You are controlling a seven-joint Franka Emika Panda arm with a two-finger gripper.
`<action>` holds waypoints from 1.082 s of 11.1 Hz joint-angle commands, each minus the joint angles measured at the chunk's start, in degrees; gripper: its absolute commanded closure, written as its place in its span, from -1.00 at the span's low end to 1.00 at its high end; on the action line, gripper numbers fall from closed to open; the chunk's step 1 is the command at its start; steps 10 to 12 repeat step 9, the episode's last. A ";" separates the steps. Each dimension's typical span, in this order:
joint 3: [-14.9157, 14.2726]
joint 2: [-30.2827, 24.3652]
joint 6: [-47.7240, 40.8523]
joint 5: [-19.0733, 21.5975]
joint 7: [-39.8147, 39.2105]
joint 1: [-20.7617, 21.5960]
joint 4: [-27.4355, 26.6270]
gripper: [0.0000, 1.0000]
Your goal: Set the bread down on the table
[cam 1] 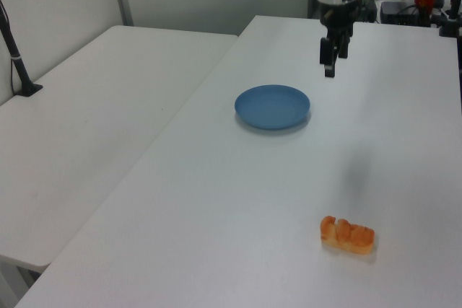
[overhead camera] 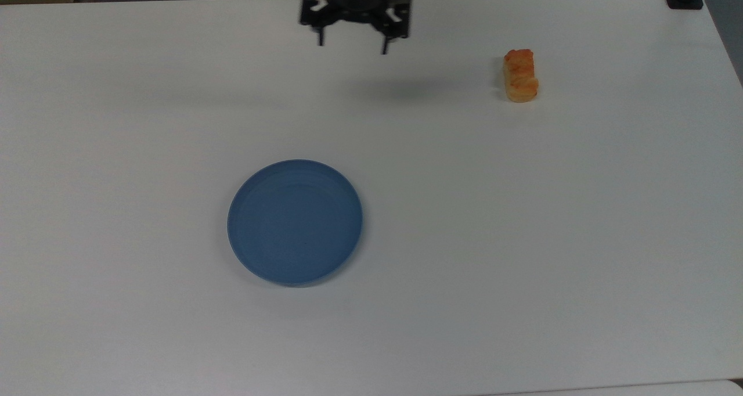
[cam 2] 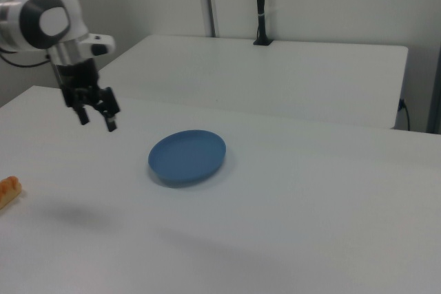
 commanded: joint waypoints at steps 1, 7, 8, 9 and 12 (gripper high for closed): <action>-3.80 -1.98 -1.19 1.11 -6.55 -4.10 0.03 -1.00; -7.05 -1.81 -1.01 1.73 -8.67 -5.27 0.12 -1.00; -7.41 -1.81 -1.01 1.73 -8.67 -5.35 0.12 -1.00; -7.84 -1.98 -1.53 1.73 -8.67 -5.35 0.81 -1.00; -7.84 -1.98 -1.53 1.73 -8.67 -5.35 0.81 -1.00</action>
